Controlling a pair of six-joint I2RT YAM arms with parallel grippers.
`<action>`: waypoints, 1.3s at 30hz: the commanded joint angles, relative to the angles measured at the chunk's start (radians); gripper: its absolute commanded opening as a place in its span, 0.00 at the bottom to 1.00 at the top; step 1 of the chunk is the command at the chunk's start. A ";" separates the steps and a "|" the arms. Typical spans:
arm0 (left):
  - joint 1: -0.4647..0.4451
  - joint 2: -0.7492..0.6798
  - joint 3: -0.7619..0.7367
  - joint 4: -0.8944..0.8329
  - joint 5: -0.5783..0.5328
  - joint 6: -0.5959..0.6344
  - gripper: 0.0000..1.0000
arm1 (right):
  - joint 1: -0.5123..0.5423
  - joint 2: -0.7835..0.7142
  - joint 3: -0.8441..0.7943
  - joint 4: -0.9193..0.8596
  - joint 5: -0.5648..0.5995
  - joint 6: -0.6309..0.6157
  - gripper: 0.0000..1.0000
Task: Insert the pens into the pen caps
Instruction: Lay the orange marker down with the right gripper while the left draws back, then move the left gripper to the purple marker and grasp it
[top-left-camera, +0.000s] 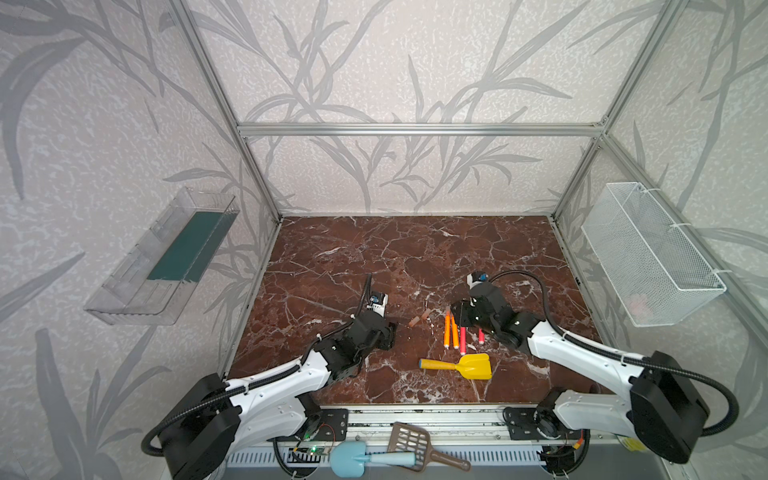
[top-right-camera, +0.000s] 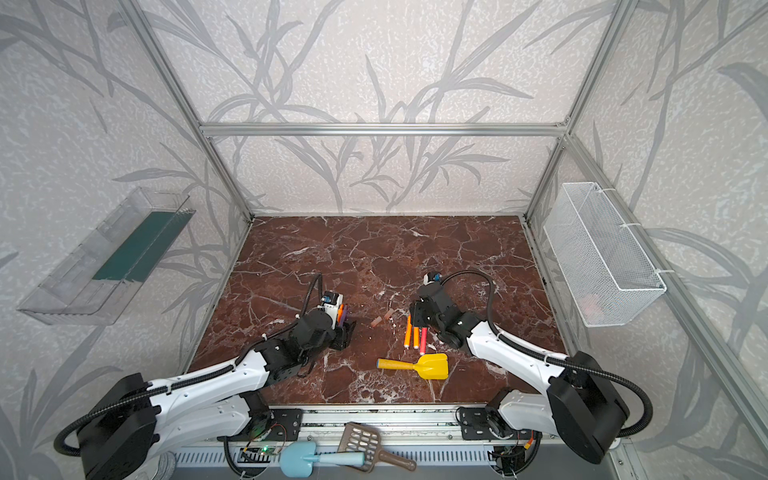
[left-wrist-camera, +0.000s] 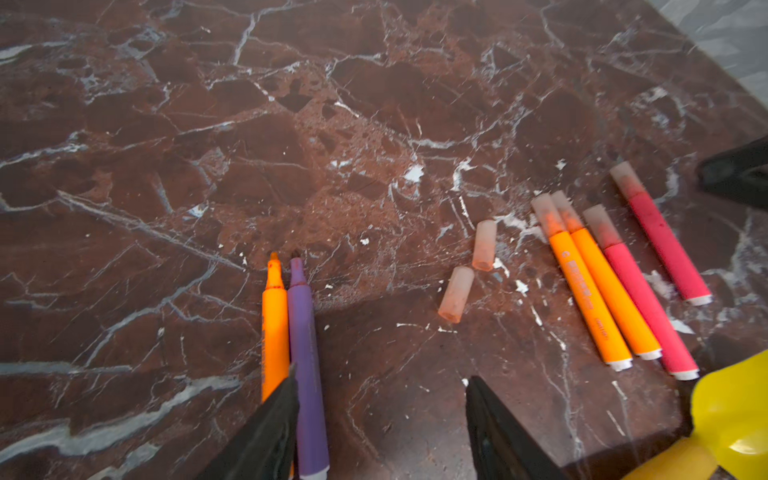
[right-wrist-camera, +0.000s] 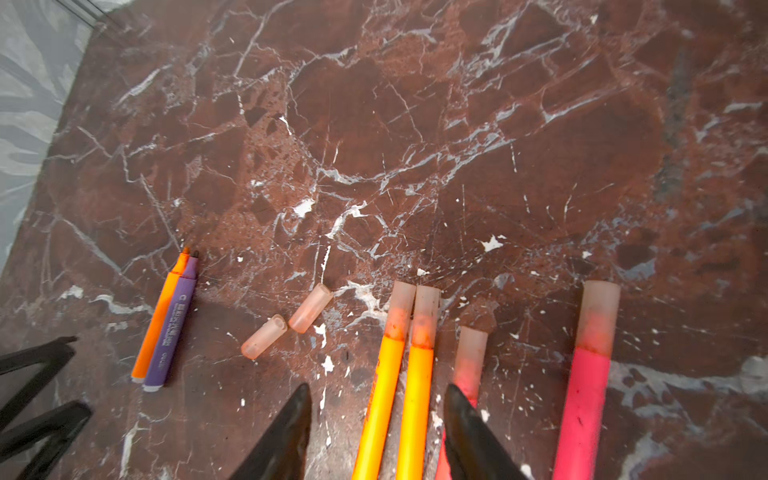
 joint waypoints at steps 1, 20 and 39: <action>0.005 0.051 0.054 -0.051 -0.031 -0.040 0.61 | 0.011 -0.069 -0.029 -0.037 0.011 -0.014 0.51; 0.006 0.233 0.122 -0.174 -0.077 -0.109 0.47 | 0.081 -0.176 -0.142 -0.014 0.036 0.041 0.52; 0.007 0.384 0.199 -0.219 -0.119 -0.115 0.43 | 0.132 -0.173 -0.122 -0.034 0.083 0.046 0.52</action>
